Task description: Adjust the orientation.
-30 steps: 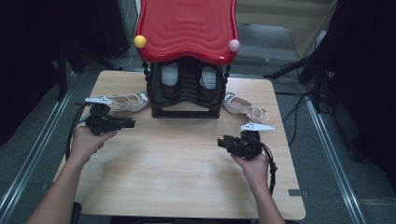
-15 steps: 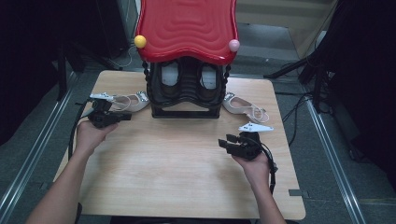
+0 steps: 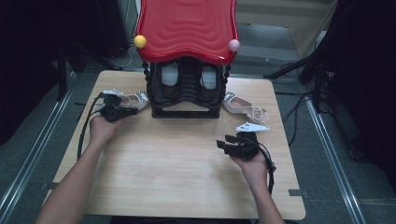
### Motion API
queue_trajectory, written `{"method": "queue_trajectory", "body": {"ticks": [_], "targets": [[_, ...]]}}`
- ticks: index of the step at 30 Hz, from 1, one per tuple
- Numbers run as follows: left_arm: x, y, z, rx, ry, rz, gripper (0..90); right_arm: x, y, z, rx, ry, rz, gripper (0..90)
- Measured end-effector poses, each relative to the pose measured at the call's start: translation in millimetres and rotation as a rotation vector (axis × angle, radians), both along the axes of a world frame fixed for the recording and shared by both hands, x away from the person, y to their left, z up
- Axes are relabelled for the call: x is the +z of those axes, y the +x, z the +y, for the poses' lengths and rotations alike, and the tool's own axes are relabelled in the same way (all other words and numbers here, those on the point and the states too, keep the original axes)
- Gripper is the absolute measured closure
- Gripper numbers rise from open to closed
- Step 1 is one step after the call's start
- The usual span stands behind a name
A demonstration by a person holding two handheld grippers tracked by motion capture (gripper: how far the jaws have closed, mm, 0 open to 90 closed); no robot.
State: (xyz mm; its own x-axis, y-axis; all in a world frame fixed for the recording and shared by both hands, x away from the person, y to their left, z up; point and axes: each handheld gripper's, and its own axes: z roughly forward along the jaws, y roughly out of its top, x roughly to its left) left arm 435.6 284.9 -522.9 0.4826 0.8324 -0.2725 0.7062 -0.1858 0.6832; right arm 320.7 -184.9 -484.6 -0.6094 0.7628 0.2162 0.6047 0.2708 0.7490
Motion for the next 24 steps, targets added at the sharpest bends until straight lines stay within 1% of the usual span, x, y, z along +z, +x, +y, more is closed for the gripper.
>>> {"method": "queue_trajectory", "body": {"ticks": [4,7,9,12,14,16,18,24], "targets": [[-3.3,5.5,-1.2,0.011,0.009,0.008,90.0,-0.1,-2.2,1.9,0.0,-0.001,0.003,53.2],[-4.7,7.9,-2.7,0.014,0.032,0.002,90.0,-1.4,-2.7,2.6,-0.002,-0.007,0.005,52.6],[-4.6,9.4,-2.2,0.019,0.028,0.005,90.0,-2.0,-3.3,2.3,-0.004,-0.01,0.009,52.5],[-5.9,10.9,-1.5,0.026,0.023,-0.006,90.0,-2.1,-5.0,1.1,-0.012,-0.011,0.011,52.2],[-5.9,12.4,-2.4,0.036,0.033,-0.013,90.0,-2.2,-6.0,-0.7,-0.017,-0.007,0.007,52.0],[-4.5,15.3,-3.4,0.048,0.03,0.005,90.0,-2.4,-7.4,-2.4,-0.026,-0.005,0.008,51.6],[-4.9,17.2,-5.4,0.067,0.028,0.0,90.0,-2.7,-8.4,-4.3,-0.029,-0.003,0.013,51.4],[-3.6,23.6,-9.8,0.103,0.033,0.009,90.0,-3.5,-11.9,-9.0,-0.047,0.002,0.015,50.8]]}}
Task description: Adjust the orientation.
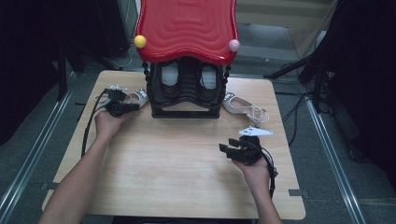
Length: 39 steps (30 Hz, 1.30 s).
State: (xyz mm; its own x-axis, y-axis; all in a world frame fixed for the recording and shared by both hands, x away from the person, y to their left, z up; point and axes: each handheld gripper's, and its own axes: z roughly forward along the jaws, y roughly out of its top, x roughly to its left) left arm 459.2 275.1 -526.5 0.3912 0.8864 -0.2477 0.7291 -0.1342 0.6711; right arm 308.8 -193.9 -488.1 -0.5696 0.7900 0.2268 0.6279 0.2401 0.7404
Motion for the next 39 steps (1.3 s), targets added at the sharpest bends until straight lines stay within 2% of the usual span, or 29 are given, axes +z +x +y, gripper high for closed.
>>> {"method": "queue_trajectory", "body": {"ticks": [6,9,13,14,15,18,20,21,22,24,26,29,31,34,39], "targets": [[-1.4,4.3,-1.0,0.025,-0.01,-0.016,90.0,1.0,-4.0,-5.3,-0.025,0.004,-0.009,50.7],[0.9,7.3,0.1,0.011,-0.016,0.015,90.0,0.8,-4.7,-7.2,-0.026,0.004,-0.01,50.7],[6.8,2.9,0.0,-0.019,-0.023,0.017,86.7,0.9,-4.2,-9.1,-0.029,0.013,-0.004,50.5],[9.0,1.0,0.5,-0.022,-0.042,0.015,86.1,1.1,-4.0,-9.6,-0.028,0.014,-0.001,50.4],[11.7,-0.6,1.8,-0.037,-0.064,0.03,84.5,1.1,-3.6,-10.0,-0.027,0.013,-0.002,50.3],[19.1,-8.6,4.1,-0.066,-0.056,0.028,83.1,1.2,-2.4,-10.6,-0.024,0.012,0.002,49.8],[24.0,-13.8,6.4,-0.081,-0.069,0.04,78.9,1.0,-0.3,-10.6,-0.02,0.014,-0.003,49.4],[26.4,-17.0,7.2,-0.086,-0.059,0.035,77.0,1.2,0.5,-10.2,-0.023,0.015,0.001,49.2],[28.3,-20.1,8.1,-0.089,-0.069,0.026,74.2,1.3,1.5,-9.7,-0.02,0.015,0.001,49.1],[32.3,-25.4,10.0,-0.104,-0.099,0.041,67.3,1.7,3.3,-8.5,-0.017,0.016,0.003,48.8],[36.7,-30.4,9.5,-0.122,-0.084,0.051,62.3,2.1,5.2,-7.2,-0.012,0.017,0.004,48.8],[43.0,-38.4,9.5,-0.146,-0.072,0.044,56.3,1.9,7.8,-6.0,0.001,0.022,-0.006,48.9],[47.2,-43.2,9.8,-0.153,-0.069,0.039,53.0,1.7,9.2,-5.2,0.005,0.026,0.007,48.9],[52.4,-50.7,12.3,-0.152,-0.093,0.031,49.2,2.9,11.7,-3.4,0.01,0.027,0.006,49.0],[56.9,-60.9,21.5,-0.154,-0.096,0.02,42.9,3.8,15.4,-0.6,0.016,0.028,0.002,49.0]]}}
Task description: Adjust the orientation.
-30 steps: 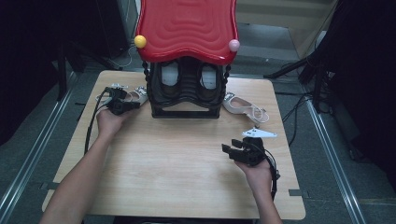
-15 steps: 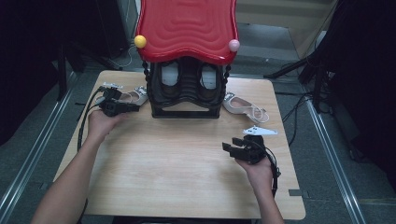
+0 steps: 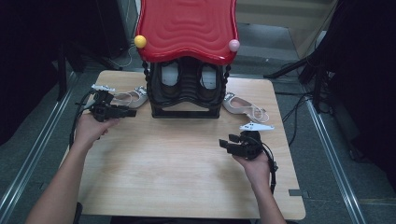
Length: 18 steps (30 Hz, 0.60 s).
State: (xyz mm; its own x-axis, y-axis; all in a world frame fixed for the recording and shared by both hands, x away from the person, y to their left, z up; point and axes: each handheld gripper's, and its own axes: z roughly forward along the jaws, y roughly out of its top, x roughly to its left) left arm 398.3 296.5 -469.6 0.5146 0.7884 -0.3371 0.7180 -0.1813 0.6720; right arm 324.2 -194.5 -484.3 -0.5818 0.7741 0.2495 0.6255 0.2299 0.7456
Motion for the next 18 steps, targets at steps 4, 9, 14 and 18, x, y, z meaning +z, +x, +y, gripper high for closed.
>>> {"method": "queue_trajectory", "body": {"ticks": [4,9,14,18], "targets": [[2.2,-7.2,7.8,0.013,0.009,-0.006,41.4,0.2,3.4,1.8,0.002,0.002,0.005,48.9],[1.5,-13.2,16.2,0.018,0.024,-0.012,40.2,-0.5,7.1,4.1,0.009,-0.001,0.007,48.9],[1.0,-18.8,23.1,0.024,0.034,-0.011,39.2,-0.7,10.2,5.4,0.009,0.003,0.01,48.7],[0.7,-23.3,27.4,0.022,0.052,-0.016,38.6,-0.9,12.6,5.8,0.008,0.007,0.009,48.7]]}}
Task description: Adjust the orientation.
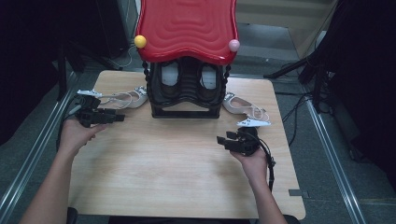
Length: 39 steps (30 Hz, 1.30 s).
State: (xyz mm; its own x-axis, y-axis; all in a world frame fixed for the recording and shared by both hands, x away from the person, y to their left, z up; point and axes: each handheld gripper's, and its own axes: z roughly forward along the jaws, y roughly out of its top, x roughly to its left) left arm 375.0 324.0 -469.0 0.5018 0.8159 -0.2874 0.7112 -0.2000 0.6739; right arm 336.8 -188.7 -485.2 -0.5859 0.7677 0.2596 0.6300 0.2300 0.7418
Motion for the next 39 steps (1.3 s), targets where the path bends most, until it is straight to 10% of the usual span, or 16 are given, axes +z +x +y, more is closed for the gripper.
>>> {"method": "queue_trajectory", "body": {"ticks": [11,23,34,39], "targets": [[0.7,-9.8,16.1,0.007,0.009,-0.013,38.4,0.2,1.7,6.8,0.011,-0.017,0.002,48.8],[-4.8,-17.0,50.7,0.06,-0.054,0.021,77.1,-1.3,4.4,7.4,0.01,-0.022,0.008,48.6],[-30.0,-4.0,64.2,0.127,0.06,0.02,90.0,-2.2,4.5,9.1,0.019,-0.033,0.006,48.2],[-44.7,3.9,71.8,0.164,0.049,0.036,90.0,-2.5,3.7,9.3,0.016,-0.036,0.011,48.0]]}}
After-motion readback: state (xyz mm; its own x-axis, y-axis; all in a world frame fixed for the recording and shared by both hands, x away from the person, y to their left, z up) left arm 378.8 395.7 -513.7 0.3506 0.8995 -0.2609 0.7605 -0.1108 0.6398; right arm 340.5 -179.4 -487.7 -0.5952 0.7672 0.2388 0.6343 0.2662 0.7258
